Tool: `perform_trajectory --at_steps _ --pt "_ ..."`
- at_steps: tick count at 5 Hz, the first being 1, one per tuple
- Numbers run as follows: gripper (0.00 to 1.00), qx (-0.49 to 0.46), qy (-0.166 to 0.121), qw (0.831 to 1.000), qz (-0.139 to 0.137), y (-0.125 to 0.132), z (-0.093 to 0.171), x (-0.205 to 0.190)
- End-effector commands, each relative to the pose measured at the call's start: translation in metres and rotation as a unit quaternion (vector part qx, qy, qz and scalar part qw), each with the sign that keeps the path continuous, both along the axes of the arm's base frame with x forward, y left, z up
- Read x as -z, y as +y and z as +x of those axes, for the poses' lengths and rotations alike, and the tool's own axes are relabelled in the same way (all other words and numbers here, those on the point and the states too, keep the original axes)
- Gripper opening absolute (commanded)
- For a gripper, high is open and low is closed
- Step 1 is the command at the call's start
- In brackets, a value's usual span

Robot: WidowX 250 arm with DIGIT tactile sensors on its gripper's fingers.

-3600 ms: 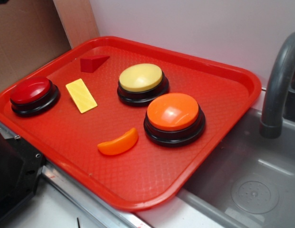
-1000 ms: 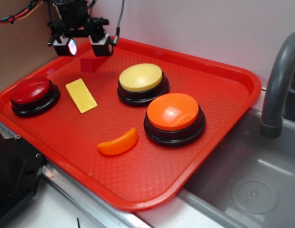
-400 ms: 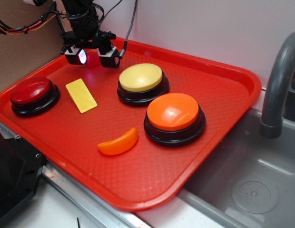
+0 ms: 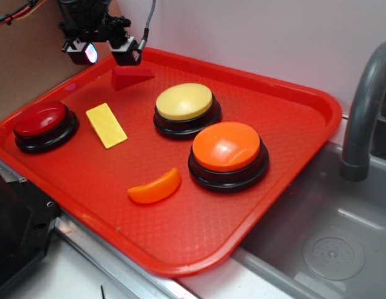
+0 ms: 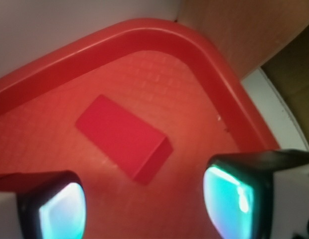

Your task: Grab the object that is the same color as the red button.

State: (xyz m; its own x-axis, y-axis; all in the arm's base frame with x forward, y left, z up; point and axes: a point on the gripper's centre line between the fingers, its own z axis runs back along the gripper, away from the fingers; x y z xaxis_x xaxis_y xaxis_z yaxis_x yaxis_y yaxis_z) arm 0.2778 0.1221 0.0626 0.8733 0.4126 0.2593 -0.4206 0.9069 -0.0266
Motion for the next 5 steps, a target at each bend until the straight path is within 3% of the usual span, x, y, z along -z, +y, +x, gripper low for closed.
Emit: perform_trajectory --at_steps 1,3,5 --pt "1.0 -0.002 -0.021 1.0 0.02 0.009 0.029 0.005" --pt "1.0 0.12 -0.042 0.992 0.024 -0.003 0.027 0.01" --pt "1.0 0.165 -0.031 0.986 0.025 -0.004 0.021 0.018"
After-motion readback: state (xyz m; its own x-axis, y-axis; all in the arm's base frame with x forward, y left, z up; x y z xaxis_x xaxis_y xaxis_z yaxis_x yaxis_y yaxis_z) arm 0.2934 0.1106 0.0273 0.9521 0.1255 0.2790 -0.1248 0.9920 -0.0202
